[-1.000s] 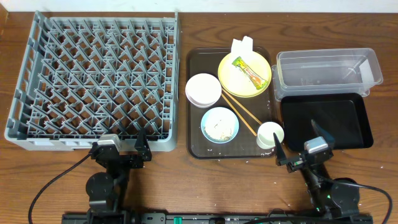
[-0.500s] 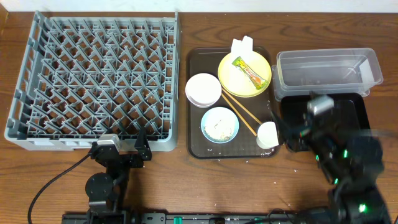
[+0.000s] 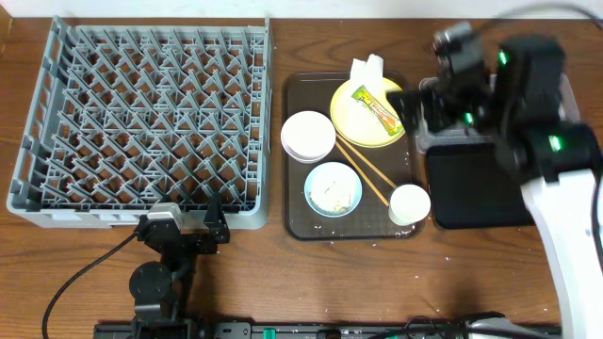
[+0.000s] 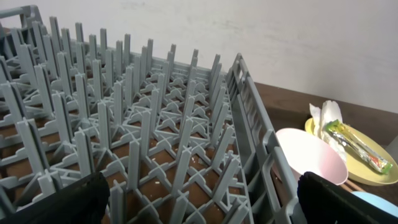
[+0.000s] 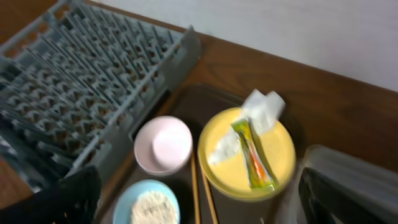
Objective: Sort waste into correct bins and load items into the dishwasher
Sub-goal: 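Reach the right gripper to the yellow plate and grasp the wrapper and tissue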
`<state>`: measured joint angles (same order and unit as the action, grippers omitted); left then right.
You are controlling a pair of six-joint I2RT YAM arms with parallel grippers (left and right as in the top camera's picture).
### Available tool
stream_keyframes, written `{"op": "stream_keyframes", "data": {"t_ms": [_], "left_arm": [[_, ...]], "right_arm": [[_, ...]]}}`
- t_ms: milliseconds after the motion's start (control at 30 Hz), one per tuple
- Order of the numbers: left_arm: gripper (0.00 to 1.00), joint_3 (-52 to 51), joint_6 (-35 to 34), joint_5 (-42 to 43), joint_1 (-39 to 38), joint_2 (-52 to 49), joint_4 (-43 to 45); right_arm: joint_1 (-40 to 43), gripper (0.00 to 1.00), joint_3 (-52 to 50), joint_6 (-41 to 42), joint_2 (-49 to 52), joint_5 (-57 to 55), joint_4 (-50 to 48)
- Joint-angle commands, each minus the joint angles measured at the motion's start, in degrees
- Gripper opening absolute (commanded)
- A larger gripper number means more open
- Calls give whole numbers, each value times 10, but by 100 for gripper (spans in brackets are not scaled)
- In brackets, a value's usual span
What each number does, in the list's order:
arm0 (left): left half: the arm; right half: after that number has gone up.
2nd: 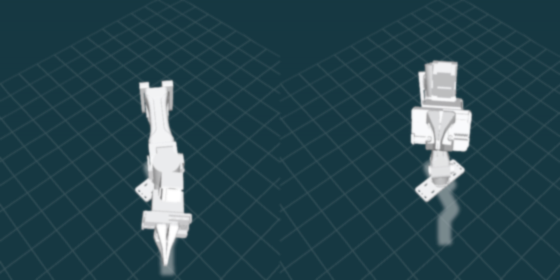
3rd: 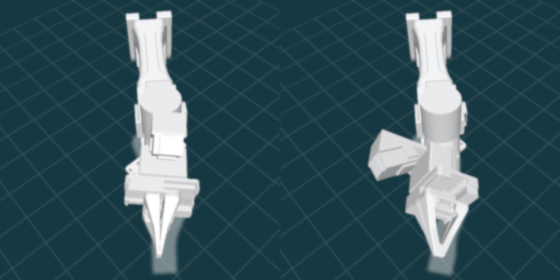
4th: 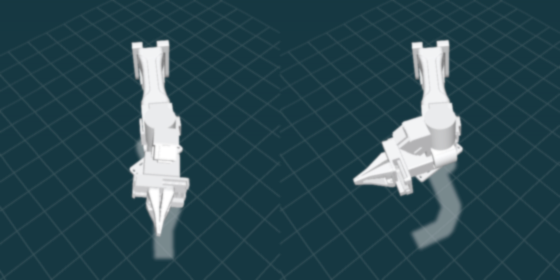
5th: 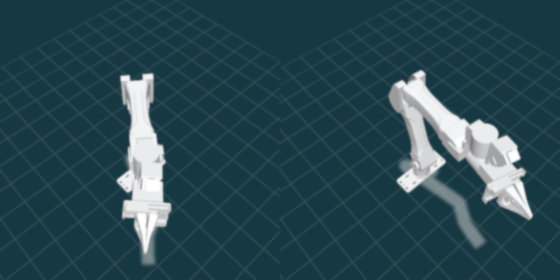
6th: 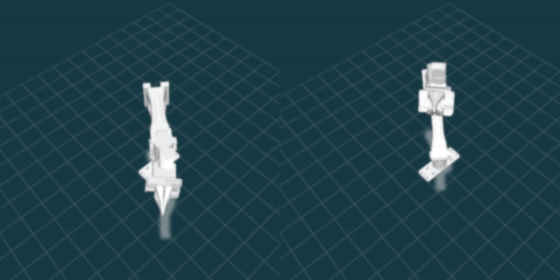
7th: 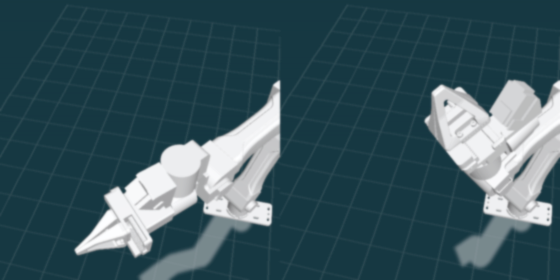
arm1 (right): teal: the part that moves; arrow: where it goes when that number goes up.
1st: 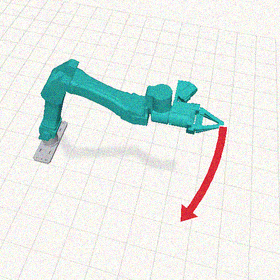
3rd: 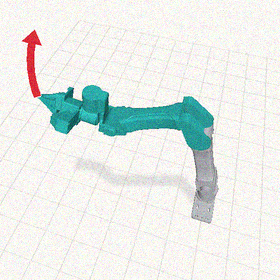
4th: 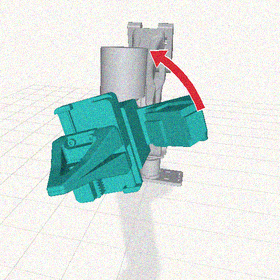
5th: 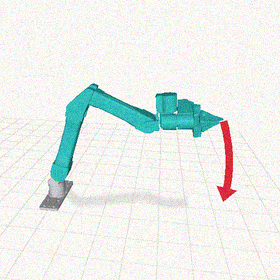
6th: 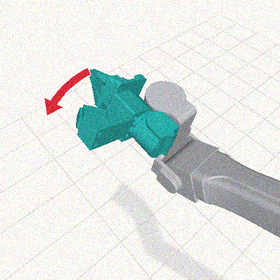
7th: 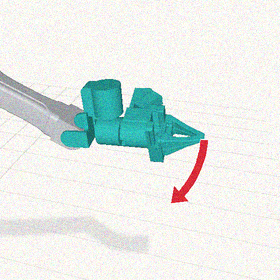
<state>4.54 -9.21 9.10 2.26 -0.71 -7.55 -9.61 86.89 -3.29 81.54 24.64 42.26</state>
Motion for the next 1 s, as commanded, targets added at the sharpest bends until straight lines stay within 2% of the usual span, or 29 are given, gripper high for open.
{"op": "stream_keyframes", "data": {"t_ms": [0, 133, 200, 333, 433, 700, 800, 967], "left_arm": [[98, 14, -3, 8, 3, 1, 1], [98, 14, -3, 8, 3, 1, -25], [98, 14, -3, 8, 3, 1, -51], [98, 13, -3, 8, 3, 1, -118], [98, 14, -3, 8, 3, -1, -117], [98, 14, -3, 8, 3, -3, -117], [98, 14, -3, 8, 3, -3, -117], [98, 14, -3, 8, 3, -3, -117]], "right_arm": [[5, 99, 33, 11, 49, 43, -30], [5, 99, 32, 69, 98, 73, -80], [0, 95, 32, 69, 122, 68, -100], [-34, 92, 32, 128, 172, -72, -115], [-71, 92, 32, 162, 209, -170, -114], [-142, 88, 32, 235, 308, -350, -131], [-151, 88, 32, 251, 339, -400, -143], [-150, 88, 32, 251, 378, -410, -160]]}}
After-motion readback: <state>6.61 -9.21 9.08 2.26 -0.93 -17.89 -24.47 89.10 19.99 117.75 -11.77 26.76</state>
